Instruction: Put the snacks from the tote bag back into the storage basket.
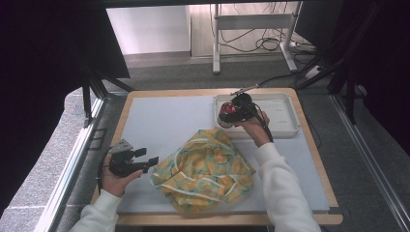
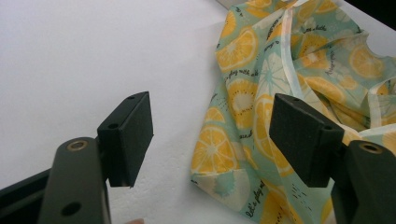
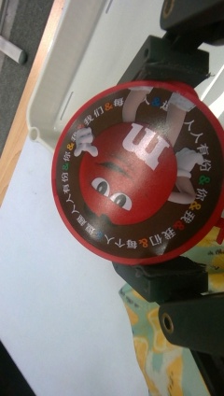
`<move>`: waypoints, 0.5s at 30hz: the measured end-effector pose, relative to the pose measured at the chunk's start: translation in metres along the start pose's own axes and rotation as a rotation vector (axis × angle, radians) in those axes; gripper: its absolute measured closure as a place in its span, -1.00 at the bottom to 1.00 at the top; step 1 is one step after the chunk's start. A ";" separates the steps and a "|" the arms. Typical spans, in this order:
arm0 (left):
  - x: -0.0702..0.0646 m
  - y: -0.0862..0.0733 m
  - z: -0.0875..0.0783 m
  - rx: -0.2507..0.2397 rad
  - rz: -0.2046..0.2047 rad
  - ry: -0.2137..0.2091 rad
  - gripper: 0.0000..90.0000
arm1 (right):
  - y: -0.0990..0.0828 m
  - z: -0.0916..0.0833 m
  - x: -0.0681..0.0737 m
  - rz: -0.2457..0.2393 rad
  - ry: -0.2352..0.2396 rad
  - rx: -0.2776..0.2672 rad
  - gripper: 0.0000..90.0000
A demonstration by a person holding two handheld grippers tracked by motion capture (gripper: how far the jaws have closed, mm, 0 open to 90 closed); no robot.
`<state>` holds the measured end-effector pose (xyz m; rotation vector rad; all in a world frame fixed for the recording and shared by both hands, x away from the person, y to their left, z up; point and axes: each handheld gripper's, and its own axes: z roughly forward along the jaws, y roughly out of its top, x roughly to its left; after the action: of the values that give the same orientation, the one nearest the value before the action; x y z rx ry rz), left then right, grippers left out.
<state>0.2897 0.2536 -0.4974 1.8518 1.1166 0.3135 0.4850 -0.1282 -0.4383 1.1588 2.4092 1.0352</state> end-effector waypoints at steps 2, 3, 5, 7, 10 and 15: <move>0.000 0.000 0.000 0.001 0.000 0.000 -0.31 | 0.000 0.004 -0.002 0.002 -0.006 0.005 -0.44; 0.000 0.000 0.000 0.000 0.000 0.000 -0.31 | -0.001 0.006 -0.003 0.004 -0.008 0.008 -0.44; 0.000 0.000 0.000 0.001 0.000 0.000 -0.31 | -0.001 0.010 -0.004 0.008 -0.013 0.017 -0.44; 0.000 0.000 0.000 0.001 0.001 -0.001 -0.31 | -0.002 0.014 -0.006 0.010 -0.019 0.023 -0.44; 0.000 0.000 0.000 0.002 0.000 -0.001 -0.31 | -0.003 0.018 -0.008 0.022 -0.021 0.030 -0.44; 0.001 0.000 0.000 0.004 0.001 -0.002 -0.32 | -0.004 0.023 -0.008 0.019 -0.026 0.038 -0.44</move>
<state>0.2900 0.2542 -0.4977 1.8553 1.1161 0.3100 0.4998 -0.1254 -0.4583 1.2027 2.4126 0.9777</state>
